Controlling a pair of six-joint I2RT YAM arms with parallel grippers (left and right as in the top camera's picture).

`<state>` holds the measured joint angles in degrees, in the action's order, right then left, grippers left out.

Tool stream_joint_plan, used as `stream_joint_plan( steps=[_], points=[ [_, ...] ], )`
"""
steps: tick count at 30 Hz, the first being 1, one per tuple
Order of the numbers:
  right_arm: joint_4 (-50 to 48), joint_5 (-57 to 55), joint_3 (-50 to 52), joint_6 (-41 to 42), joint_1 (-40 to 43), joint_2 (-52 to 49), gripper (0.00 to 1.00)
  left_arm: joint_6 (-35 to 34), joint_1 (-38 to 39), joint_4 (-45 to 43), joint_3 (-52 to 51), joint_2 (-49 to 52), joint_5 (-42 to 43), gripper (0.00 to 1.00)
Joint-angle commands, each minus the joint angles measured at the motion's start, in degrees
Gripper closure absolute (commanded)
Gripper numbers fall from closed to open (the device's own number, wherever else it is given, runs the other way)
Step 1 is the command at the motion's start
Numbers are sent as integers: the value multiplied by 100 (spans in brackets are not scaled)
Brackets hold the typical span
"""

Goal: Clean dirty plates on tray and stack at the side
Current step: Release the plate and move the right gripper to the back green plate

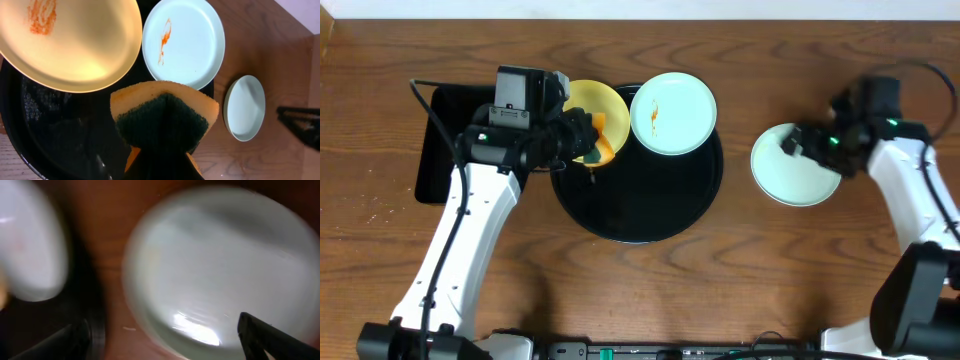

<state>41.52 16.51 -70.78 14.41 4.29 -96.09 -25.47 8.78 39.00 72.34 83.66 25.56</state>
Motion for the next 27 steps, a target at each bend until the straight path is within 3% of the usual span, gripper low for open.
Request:
stream_joint_plan(
  steps=[1,5,12,18,23,27],
  points=[
    [-278,339,-236,170,-774,114,14,175,-13,22,0,175,35,93],
    [-933,42,-271,671,-1530,17,25,356,-13,20,0,203,33,92],
    [-1735,-627,-273,1279,-2282,-455,33,468,-13,140,0,203,-529,93],
    [-2225,-1272,-273,1657,-2605,-1049,46,474,-13,173,0,203,-883,93],
    [-2551,-1429,-273,1873,-2758,-1462,69,470,-13,175,0,203,-918,92],
    [-2529,-1499,-273,1939,-2765,-1676,71,470,-13,197,0,203,-920,93]
  ],
)
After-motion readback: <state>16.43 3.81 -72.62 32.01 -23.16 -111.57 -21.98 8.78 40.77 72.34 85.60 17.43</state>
